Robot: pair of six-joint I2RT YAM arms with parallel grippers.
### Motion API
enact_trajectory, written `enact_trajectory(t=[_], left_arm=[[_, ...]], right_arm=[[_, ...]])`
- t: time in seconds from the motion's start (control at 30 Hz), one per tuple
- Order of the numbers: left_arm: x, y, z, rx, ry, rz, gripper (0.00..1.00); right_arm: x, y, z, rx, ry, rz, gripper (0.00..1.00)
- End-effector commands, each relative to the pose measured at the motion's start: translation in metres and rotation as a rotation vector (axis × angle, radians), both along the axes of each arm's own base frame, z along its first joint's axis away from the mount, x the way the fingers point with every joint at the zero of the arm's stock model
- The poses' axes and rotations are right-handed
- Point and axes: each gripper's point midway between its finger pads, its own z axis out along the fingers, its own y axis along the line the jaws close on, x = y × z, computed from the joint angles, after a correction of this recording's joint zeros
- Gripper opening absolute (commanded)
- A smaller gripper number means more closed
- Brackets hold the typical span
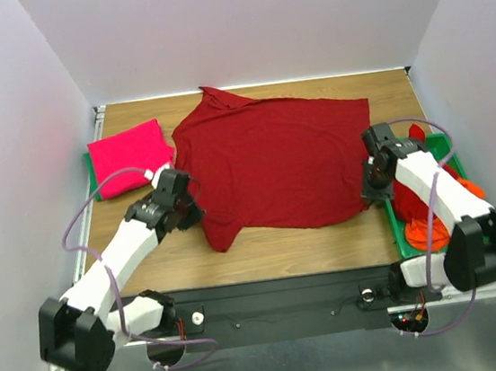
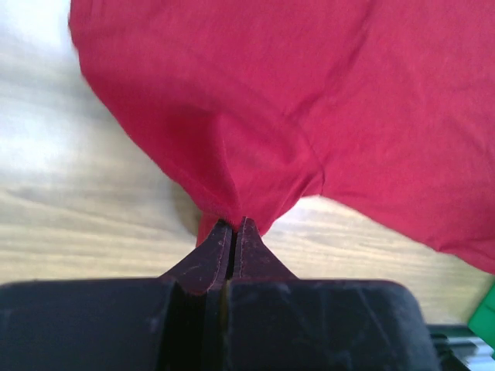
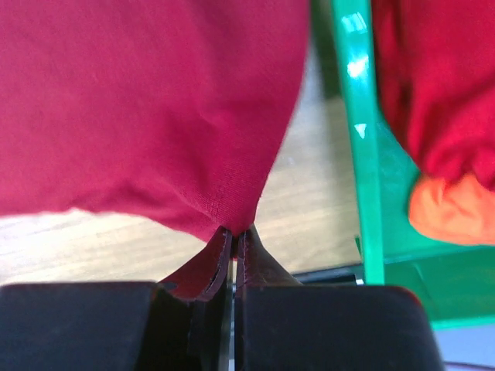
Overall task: Fold and stack the t-shirts
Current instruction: Fold the tshirt
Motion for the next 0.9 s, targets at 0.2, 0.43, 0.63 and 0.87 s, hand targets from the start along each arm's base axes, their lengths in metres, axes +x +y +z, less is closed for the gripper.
enact_trajectory(t=[0.2, 0.43, 0.63, 0.87], left_arm=[[0.109, -0.002, 0.059, 0.096, -0.169, -0.068, 0.0], [0.166, -0.003, 0.07, 0.07, -0.185, -0.141, 0.0], [0.212, -0.018, 0.072, 0.04, -0.168, -0.203, 0.0], [0.253, -0.009, 0.085, 0.045, -0.2, -0.189, 0.0]], right_arm=[[0.091, -0.002, 0.016, -0.04, -0.081, 0.06, 0.0], [0.133, -0.01, -0.004, -0.05, -0.029, 0.067, 0.0], [0.163, -0.023, -0.011, -0.052, -0.026, 0.049, 0.0], [0.191, -0.033, -0.013, -0.039, -0.041, 0.029, 0.0]])
